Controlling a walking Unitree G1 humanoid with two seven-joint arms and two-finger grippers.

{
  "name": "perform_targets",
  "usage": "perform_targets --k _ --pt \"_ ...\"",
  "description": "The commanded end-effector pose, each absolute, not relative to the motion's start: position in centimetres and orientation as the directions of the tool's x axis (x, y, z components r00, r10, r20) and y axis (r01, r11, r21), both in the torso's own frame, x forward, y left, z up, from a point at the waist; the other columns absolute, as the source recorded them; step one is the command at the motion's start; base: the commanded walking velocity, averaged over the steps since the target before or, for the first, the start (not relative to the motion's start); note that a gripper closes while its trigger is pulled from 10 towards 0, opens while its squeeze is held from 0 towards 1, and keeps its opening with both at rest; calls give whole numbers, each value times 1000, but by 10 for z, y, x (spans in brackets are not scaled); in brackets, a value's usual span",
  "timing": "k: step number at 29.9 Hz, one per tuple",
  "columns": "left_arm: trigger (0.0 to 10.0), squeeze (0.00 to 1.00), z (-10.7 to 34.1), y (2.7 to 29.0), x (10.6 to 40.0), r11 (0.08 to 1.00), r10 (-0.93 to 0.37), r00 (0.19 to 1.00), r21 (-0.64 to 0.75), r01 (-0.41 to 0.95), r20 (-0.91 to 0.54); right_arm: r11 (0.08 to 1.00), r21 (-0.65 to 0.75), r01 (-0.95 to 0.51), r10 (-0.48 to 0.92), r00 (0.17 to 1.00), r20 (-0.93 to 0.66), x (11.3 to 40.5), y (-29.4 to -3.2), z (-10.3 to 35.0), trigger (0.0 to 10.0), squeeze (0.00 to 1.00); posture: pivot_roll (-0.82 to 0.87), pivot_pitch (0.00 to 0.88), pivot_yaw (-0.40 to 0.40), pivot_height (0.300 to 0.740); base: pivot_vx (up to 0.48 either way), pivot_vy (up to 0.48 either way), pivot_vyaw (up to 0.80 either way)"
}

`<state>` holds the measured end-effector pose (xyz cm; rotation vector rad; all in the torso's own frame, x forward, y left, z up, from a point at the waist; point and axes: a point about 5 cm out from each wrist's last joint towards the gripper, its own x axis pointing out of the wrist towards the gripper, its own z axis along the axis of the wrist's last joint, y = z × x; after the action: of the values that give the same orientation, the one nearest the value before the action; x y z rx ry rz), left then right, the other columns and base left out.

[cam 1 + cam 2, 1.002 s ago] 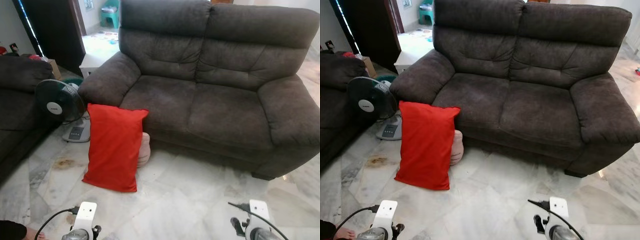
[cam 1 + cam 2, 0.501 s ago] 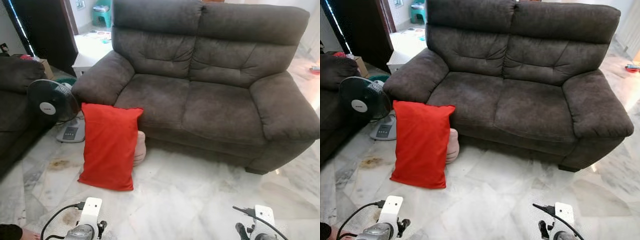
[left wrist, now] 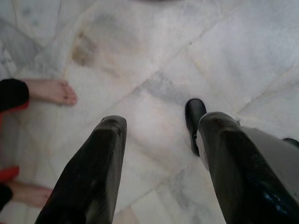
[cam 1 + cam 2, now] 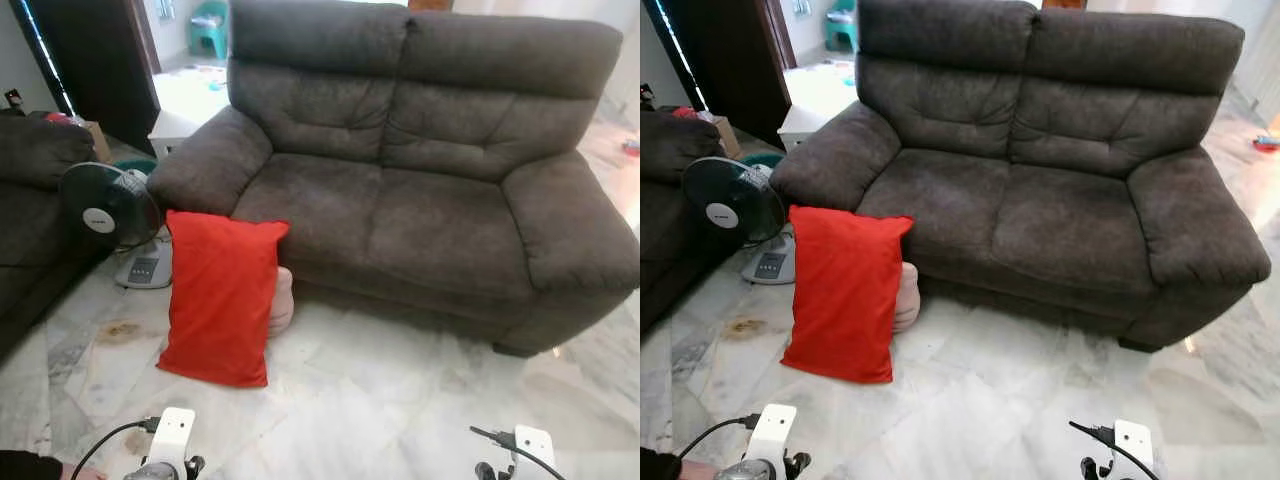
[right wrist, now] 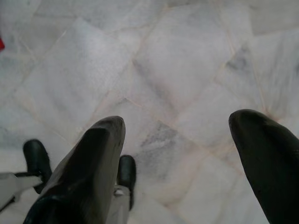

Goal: Move the pillow to the sofa from floor

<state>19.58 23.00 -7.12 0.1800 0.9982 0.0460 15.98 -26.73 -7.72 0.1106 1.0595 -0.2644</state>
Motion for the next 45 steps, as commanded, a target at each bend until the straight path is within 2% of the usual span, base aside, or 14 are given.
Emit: perform_targets --k 1,7,32,36,45 --pt "10000 0 -73 231 191 986 116 534 162 39 -838 965 -44 260 -162 454 -876 158 -270 -77 10000 0 80 0 -45 740 382 0 0" --pt "10000 0 -76 231 185 984 101 507 160 73 -856 958 -42 283 -171 448 -878 152 -272 -79 10000 0 55 0 -29 740 380 0 0" --pt "10000 0 -74 235 186 981 92 517 167 99 -851 976 -58 212 -149 441 -885 153 -270 -79 10000 0 71 14 -22 740 366 0 0" --pt "10000 0 -74 235 187 981 90 518 166 102 -850 977 -66 202 -150 435 -888 153 -271 -79 10000 0 71 20 -26 740 351 0 694" --pt "10000 0 -74 233 188 981 81 523 161 111 -849 981 -71 182 -144 429 -892 152 -272 -78 10000 0 74 29 -38 740 0 0 800"
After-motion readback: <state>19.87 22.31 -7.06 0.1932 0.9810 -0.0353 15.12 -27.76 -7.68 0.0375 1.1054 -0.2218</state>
